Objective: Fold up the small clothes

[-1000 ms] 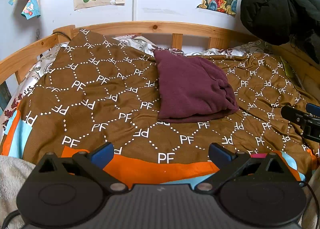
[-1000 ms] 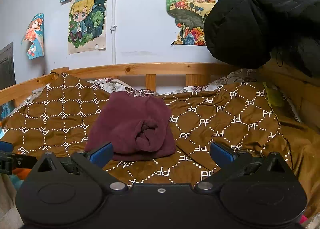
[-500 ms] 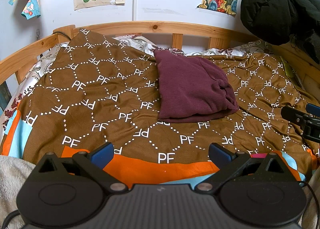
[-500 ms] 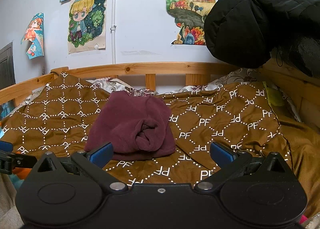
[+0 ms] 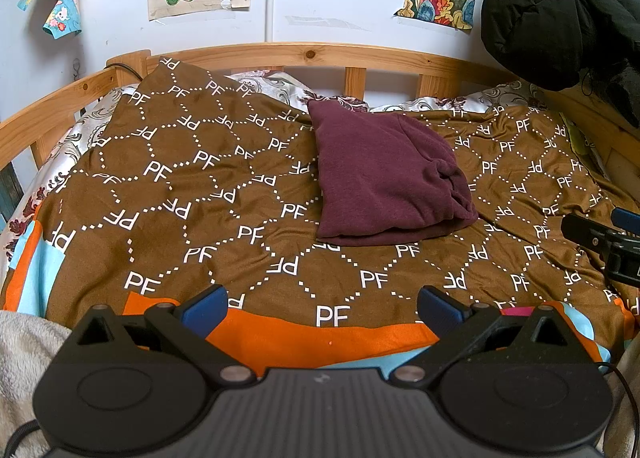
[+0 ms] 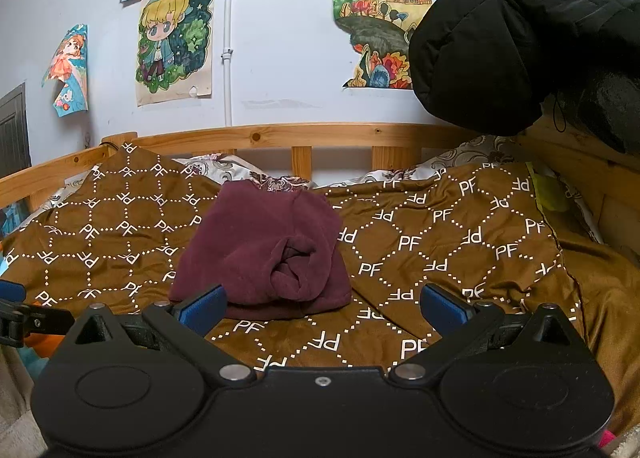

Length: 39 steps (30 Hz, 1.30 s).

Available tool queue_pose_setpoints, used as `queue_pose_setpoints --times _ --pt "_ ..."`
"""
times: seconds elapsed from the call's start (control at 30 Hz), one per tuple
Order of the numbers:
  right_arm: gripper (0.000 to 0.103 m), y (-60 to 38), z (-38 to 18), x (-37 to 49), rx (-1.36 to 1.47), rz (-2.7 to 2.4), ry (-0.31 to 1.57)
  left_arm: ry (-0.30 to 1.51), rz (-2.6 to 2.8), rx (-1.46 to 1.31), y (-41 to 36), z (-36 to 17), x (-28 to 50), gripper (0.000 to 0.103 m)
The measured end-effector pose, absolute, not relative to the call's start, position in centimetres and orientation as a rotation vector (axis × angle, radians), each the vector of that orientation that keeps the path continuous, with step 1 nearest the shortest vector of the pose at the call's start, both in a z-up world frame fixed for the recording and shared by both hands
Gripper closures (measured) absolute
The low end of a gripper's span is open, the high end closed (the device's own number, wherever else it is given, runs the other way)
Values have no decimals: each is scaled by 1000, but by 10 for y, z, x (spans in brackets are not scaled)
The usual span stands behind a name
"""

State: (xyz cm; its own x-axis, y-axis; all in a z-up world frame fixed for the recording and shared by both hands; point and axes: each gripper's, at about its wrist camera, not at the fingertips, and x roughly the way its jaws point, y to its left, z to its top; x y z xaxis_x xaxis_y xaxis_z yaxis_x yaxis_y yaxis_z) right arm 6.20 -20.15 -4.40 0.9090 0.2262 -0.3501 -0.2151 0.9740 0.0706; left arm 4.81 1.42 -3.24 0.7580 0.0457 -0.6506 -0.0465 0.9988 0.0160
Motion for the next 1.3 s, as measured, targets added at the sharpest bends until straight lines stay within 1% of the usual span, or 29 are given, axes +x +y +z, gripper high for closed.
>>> queue_pose_setpoints --times 1.3 --pt "1 -201 -48 60 27 230 374 709 50 -1 14 -32 48 1"
